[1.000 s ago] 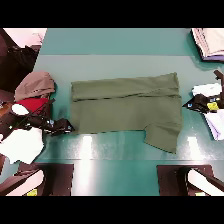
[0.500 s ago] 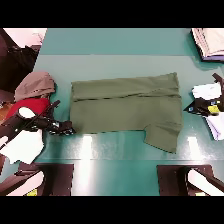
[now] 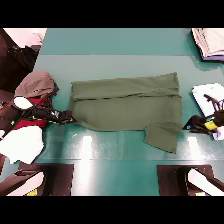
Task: Fold the shirts.
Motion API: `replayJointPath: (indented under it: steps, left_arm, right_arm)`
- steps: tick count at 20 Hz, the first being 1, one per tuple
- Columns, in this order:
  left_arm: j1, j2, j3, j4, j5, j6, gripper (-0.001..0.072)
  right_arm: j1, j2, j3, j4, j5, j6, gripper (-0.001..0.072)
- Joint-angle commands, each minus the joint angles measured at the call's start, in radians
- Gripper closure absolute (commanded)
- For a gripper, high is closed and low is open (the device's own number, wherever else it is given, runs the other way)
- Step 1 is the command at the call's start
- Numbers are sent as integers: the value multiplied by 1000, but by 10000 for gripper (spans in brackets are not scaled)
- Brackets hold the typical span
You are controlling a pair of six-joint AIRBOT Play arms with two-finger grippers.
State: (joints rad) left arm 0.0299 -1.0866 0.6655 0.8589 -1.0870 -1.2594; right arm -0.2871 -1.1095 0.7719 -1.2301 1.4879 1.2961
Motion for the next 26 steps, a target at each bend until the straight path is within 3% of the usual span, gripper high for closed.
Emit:
replayJointPath:
  steps: [1, 4, 5, 8, 9, 12, 16, 22, 26]
  left_arm:
    - [-1, 1, 31, 1, -4, -1, 685]
    - [-1, 1, 31, 1, -6, 0, 685]
    - [-1, 1, 31, 1, -6, 0, 685]
    - [-1, 1, 31, 1, -6, 0, 685]
    - [-1, 1, 31, 2, -20, 0, 685]
    - [-1, 14, 36, 123, -121, -11, 687]
    - [-1, 128, -2, 336, -235, -57, 686]
    - [-1, 237, -80, 248, -291, -102, 685]
    - [-1, 209, 48, 220, -148, -126, 686]
  right_arm:
    - [-5, 0, -134, 65, -108, -35, 263]
    - [35, 0, -178, 87, -206, -35, 266]
    - [55, 0, -180, 86, -220, -35, 296]
    - [104, 0, -179, 85, -233, -42, 622]
    - [117, 2, -179, 79, -220, -45, 693]
    - [129, 64, -179, 19, -115, -48, 694]
    - [94, 276, -179, -175, 21, -13, 694]
    - [82, 514, -177, -122, 19, -14, 695]
    - [196, 450, -85, -74, -71, 12, 695]
